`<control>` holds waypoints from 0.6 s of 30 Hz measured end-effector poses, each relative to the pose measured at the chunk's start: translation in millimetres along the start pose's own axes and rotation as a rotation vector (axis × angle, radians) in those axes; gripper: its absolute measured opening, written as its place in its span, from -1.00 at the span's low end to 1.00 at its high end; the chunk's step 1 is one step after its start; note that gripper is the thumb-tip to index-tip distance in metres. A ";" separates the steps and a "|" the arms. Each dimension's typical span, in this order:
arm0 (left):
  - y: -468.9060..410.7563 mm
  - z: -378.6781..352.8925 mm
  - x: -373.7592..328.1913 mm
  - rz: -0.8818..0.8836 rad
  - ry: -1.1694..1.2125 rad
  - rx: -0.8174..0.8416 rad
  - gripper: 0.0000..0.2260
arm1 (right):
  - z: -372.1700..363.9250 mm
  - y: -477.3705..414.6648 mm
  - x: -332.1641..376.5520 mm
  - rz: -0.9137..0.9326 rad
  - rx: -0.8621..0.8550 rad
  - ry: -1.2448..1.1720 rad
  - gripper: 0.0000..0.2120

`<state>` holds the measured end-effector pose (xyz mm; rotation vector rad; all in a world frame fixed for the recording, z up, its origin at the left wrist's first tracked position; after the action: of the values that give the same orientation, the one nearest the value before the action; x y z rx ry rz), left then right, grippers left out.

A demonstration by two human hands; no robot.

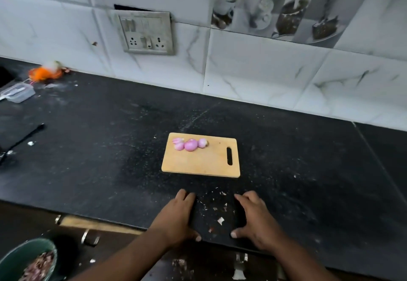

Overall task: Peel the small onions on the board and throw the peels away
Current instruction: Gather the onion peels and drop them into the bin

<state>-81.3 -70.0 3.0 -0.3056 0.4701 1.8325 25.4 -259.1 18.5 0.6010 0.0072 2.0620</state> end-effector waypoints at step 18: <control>-29.4 0.9 -15.4 0.015 0.076 -0.092 -0.35 | -12.2 -29.5 58.4 0.478 -0.124 0.052 -0.57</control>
<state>-48.6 -75.0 5.6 -0.4369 0.4421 1.8649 19.2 -193.1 24.8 0.5051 -0.2551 2.5169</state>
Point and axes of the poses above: each hand's wrist, its own y-axis away from the middle knuckle, its own z-axis out of the back of the hand, x = y × z, the point moved 6 cm from there along -y, towards the middle knuckle, and after that the axes turned 12 degrees about -x, right-handed, at the moved point
